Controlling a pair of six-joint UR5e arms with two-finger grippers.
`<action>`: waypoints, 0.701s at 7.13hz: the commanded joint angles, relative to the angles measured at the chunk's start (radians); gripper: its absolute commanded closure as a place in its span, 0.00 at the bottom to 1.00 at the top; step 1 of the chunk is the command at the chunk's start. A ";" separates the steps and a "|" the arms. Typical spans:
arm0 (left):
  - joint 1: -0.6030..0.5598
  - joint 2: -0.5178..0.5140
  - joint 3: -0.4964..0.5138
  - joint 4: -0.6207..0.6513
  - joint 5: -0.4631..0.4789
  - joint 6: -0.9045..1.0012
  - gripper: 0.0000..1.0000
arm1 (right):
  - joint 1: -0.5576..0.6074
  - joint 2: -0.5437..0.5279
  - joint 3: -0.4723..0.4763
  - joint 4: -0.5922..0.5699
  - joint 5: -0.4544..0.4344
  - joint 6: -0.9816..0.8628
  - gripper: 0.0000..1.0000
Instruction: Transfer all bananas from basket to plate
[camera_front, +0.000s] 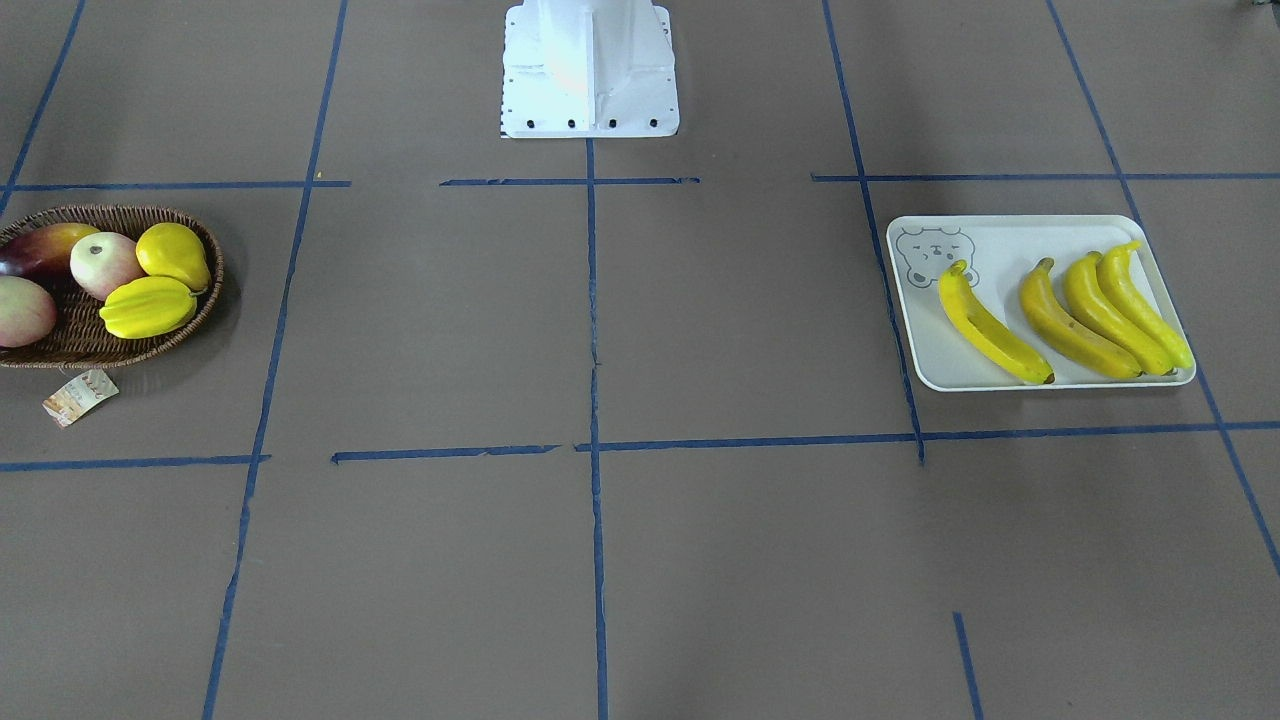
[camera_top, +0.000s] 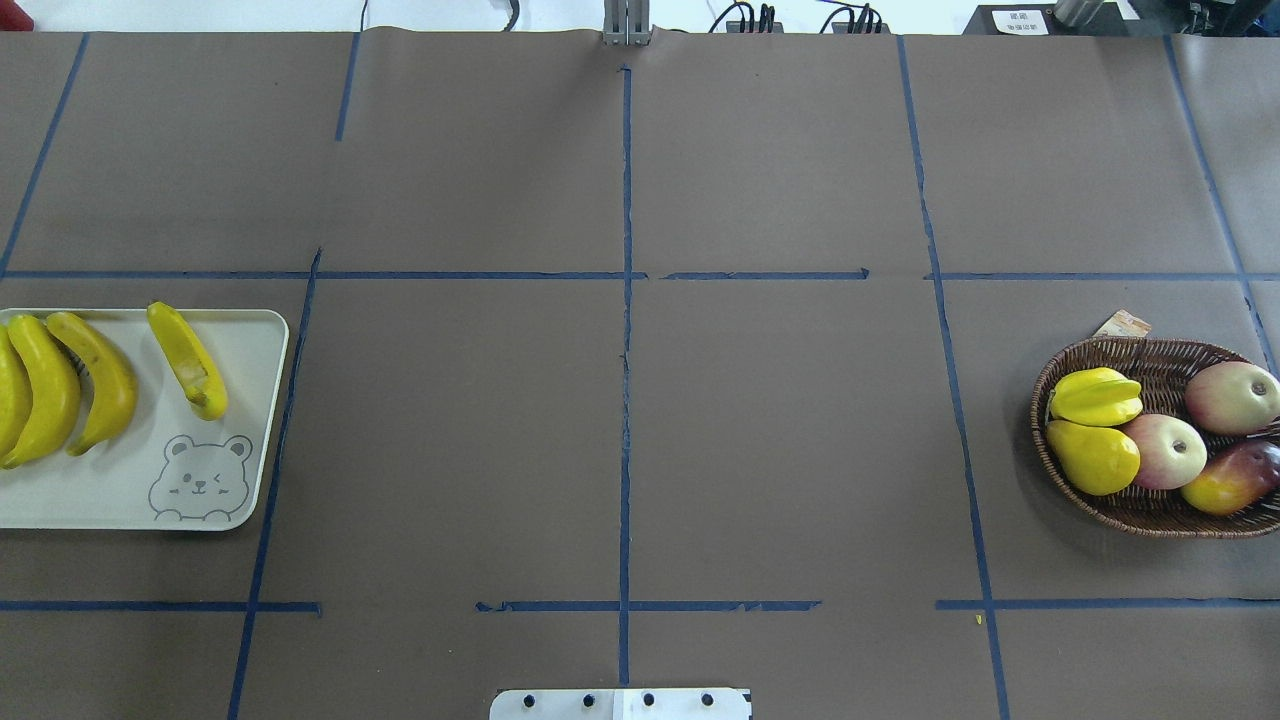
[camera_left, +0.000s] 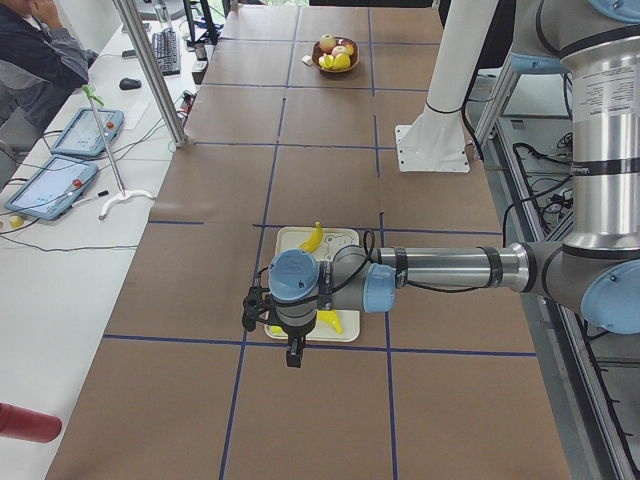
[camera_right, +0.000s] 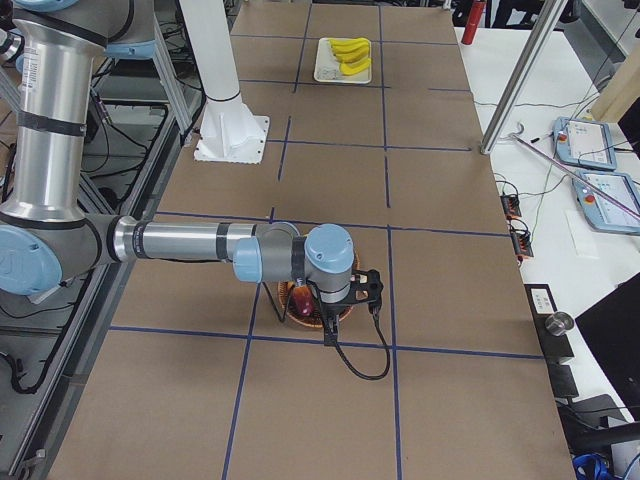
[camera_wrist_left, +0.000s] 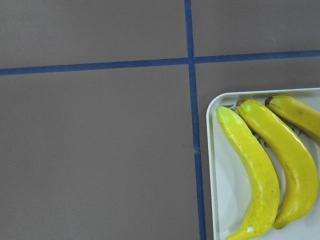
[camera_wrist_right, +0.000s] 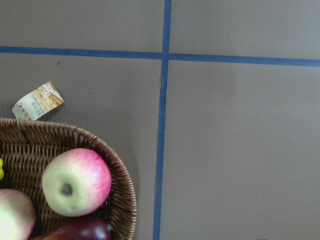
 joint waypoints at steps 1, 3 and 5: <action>0.000 0.000 -0.001 -0.001 0.000 0.000 0.00 | -0.005 0.000 -0.001 0.000 0.000 0.002 0.00; 0.000 0.000 -0.001 -0.002 -0.002 0.000 0.00 | -0.012 0.000 -0.001 0.000 0.002 0.002 0.00; 0.003 0.000 -0.001 -0.002 -0.002 0.000 0.00 | -0.017 0.000 -0.001 0.000 0.006 0.003 0.00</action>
